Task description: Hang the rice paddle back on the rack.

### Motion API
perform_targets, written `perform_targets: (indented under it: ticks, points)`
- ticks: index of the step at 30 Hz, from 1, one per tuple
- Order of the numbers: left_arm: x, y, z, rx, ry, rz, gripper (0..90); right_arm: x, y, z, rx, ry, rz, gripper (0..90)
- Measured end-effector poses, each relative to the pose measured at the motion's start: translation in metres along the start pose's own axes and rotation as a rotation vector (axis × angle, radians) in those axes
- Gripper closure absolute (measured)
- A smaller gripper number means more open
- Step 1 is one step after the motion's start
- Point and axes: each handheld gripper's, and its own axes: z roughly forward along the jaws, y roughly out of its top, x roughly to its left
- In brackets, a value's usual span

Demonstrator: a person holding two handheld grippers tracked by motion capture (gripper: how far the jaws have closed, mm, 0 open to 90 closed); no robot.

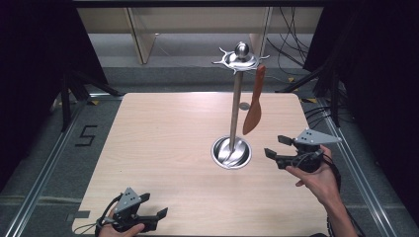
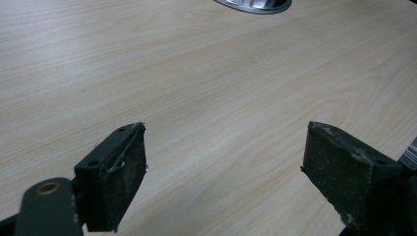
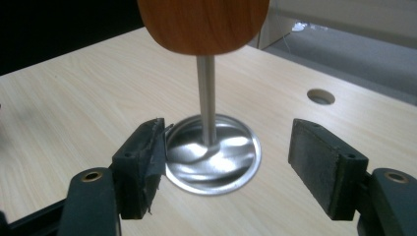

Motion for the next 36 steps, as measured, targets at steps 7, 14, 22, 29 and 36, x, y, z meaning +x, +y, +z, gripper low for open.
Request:
perform_targets:
  ticks: [7, 14, 22, 29, 36]
  points:
    - [-0.001, 0.000, -0.001, 0.001, 0.002, -0.005, 16.1, -0.008, -0.018, -0.001, 0.029, -0.007, 0.002, 30.9]
    - [-0.002, -0.001, -0.001, -0.005, 0.008, -0.022, 16.1, -0.003, -0.025, 0.001, 0.051, -0.001, -0.001, 30.2]
    - [-0.002, 0.000, -0.001, -0.004, 0.008, -0.007, 16.1, 0.003, -0.035, 0.005, 0.083, 0.015, -0.012, 29.1]
    - [-0.002, -0.001, -0.001, -0.009, 0.004, -0.026, 16.1, 0.008, -0.043, 0.004, 0.085, 0.025, -0.022, 29.1]
    - [-0.001, -0.001, -0.001, -0.010, 0.000, -0.005, 16.1, 0.014, -0.050, 0.004, 0.105, 0.038, -0.019, 29.1]
